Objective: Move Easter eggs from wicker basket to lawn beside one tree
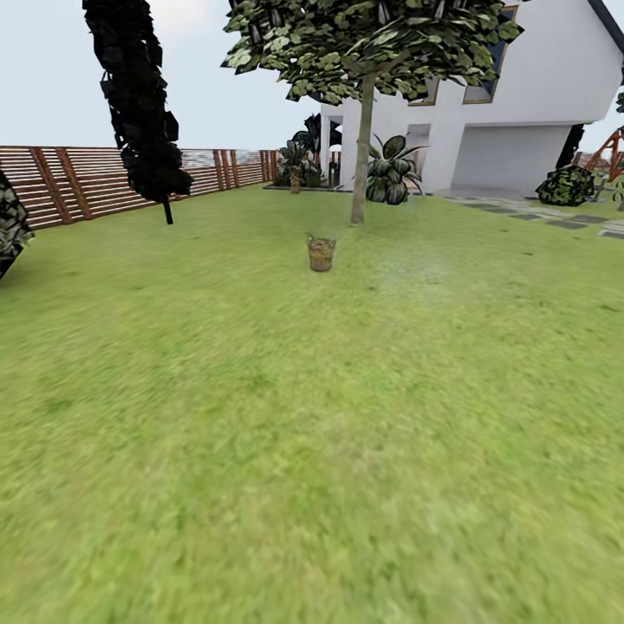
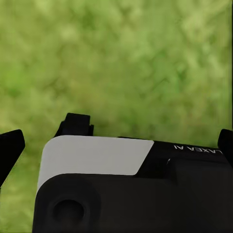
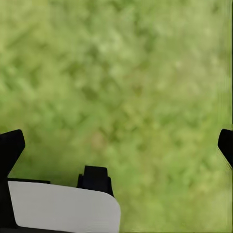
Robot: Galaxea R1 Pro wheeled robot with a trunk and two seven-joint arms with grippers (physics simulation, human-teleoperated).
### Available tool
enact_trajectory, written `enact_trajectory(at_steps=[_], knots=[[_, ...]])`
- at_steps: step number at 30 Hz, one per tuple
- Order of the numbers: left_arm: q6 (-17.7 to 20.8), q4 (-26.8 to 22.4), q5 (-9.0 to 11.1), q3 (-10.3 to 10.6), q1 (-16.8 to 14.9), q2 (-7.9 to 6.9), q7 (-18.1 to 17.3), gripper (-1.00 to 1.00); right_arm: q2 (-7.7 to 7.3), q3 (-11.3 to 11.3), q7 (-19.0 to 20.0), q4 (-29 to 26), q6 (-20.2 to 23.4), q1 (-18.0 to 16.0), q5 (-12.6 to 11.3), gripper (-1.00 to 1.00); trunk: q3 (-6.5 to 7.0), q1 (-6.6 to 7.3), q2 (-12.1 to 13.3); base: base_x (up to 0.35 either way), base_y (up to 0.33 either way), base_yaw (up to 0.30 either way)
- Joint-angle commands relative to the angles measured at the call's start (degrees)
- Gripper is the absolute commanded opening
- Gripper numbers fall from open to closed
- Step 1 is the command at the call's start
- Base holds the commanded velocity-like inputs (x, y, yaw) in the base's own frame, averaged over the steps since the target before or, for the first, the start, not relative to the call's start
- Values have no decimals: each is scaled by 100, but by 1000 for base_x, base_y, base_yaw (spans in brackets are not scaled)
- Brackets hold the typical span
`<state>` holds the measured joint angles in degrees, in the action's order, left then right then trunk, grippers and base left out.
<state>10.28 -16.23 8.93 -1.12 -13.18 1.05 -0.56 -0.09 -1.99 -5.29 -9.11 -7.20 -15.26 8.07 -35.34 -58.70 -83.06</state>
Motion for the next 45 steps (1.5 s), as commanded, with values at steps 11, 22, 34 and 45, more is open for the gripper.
enact_trajectory(at_steps=[11, 22, 34, 45], knots=[[36, -12, 47, -11, 1, 1, -6, 100, -6, -14, -33, 5, -9, -4, 42, 100, -5, -3, -2, 337, 0, 0], [36, -12, 47, -11, 3, 1, -6, 100, -2, -17, -33, 5, -9, -4, 41, 100, -5, -3, -2, 337, 0, 0], [36, -12, 47, -11, 1, 3, -6, 100, -6, -12, -33, 5, -9, -4, 41, 100, -5, -3, -2, 337, 0, 0], [36, -12, 47, -11, 1, 1, -6, 100, -15, -13, -33, 4, -9, -4, 26, 100, -5, -3, -2, 337, 0, 0]])
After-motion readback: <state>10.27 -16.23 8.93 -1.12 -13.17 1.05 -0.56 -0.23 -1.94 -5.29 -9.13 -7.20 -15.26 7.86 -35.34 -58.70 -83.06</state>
